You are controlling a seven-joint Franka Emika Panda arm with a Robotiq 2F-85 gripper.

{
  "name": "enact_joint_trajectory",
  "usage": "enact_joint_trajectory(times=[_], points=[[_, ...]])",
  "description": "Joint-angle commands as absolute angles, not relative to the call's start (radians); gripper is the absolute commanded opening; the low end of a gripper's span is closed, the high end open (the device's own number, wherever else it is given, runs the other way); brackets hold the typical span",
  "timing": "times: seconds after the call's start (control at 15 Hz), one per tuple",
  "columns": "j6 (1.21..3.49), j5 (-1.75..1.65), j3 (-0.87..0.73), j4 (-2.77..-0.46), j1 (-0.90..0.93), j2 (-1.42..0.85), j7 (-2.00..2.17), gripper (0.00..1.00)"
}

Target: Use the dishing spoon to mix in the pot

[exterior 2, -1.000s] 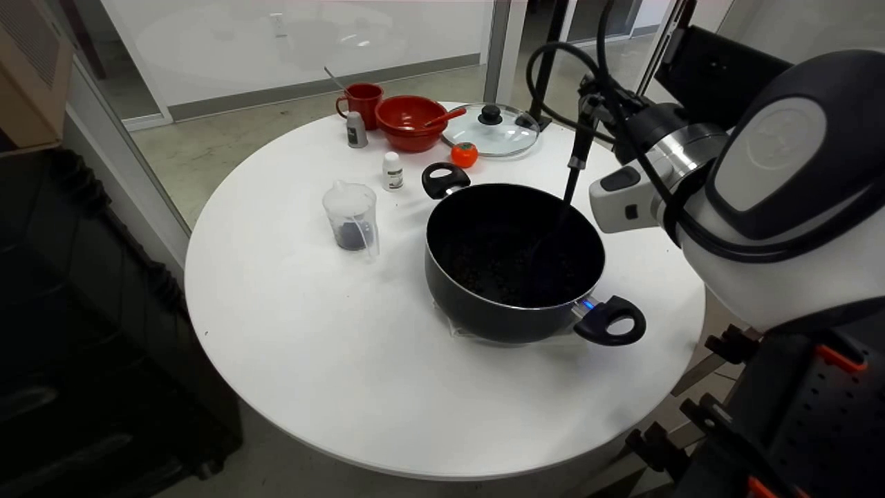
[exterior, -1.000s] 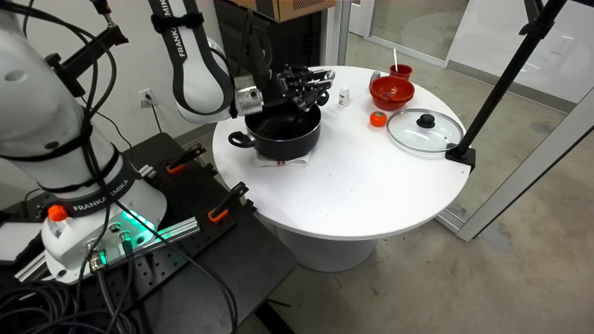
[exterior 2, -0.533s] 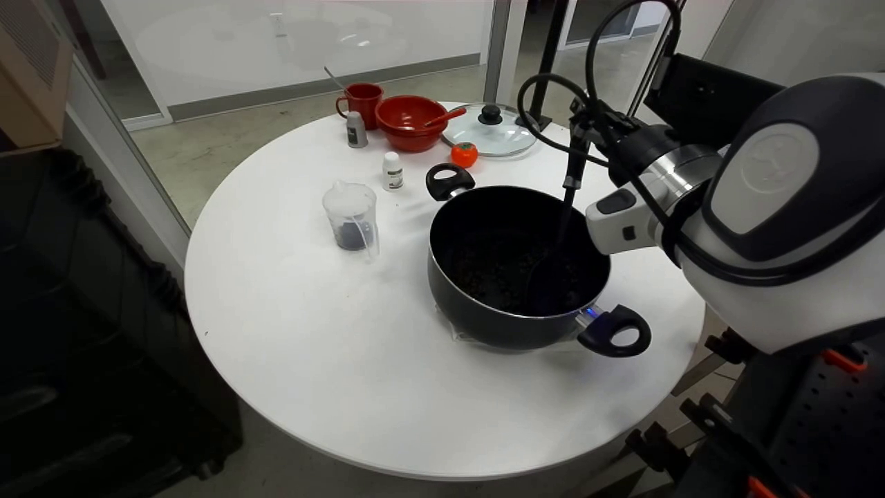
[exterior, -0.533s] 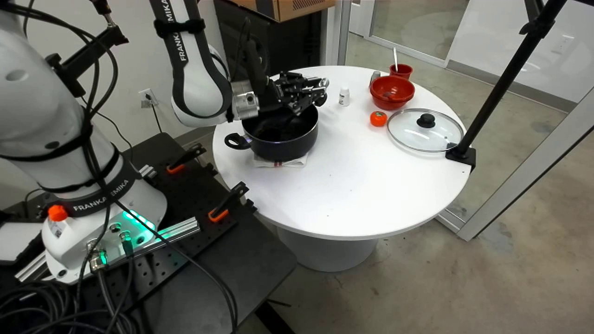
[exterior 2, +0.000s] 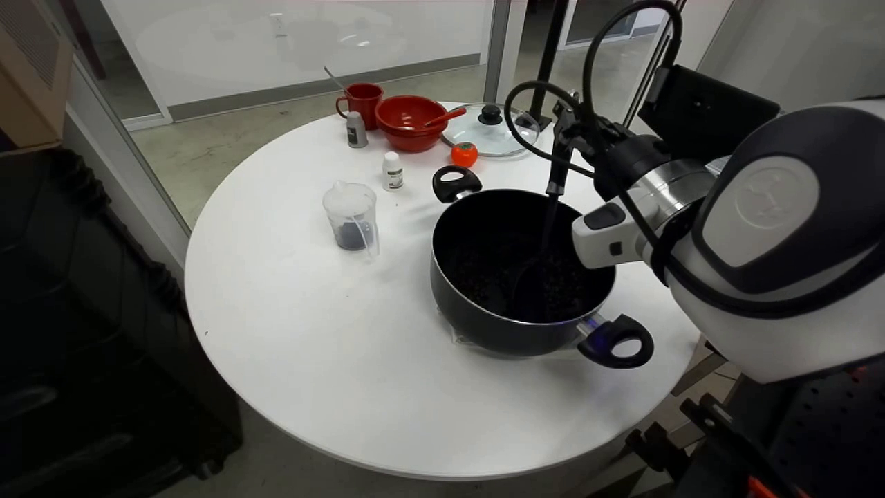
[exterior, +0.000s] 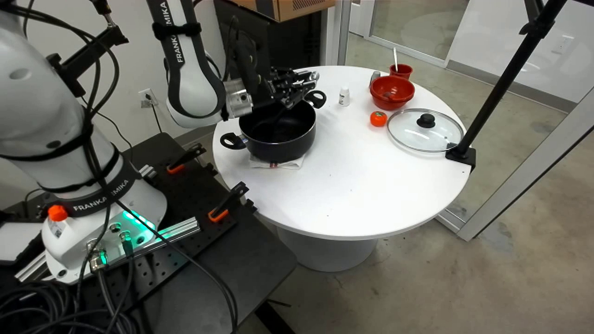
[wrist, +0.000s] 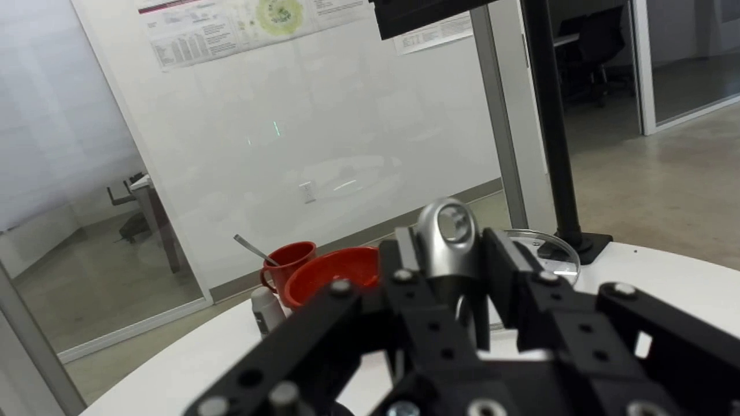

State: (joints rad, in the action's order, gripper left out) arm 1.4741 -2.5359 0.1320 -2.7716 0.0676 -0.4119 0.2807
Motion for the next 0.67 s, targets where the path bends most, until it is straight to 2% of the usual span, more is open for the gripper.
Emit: enact_joint_trajectory(times=[0.0,0.6], points=[[1.384,-2.507,0.155,-2.775,0.095,-0.464,0.326,0.08],[1.32,-2.487,0.155,-2.773,0.083,-0.444,0.371,0.08]])
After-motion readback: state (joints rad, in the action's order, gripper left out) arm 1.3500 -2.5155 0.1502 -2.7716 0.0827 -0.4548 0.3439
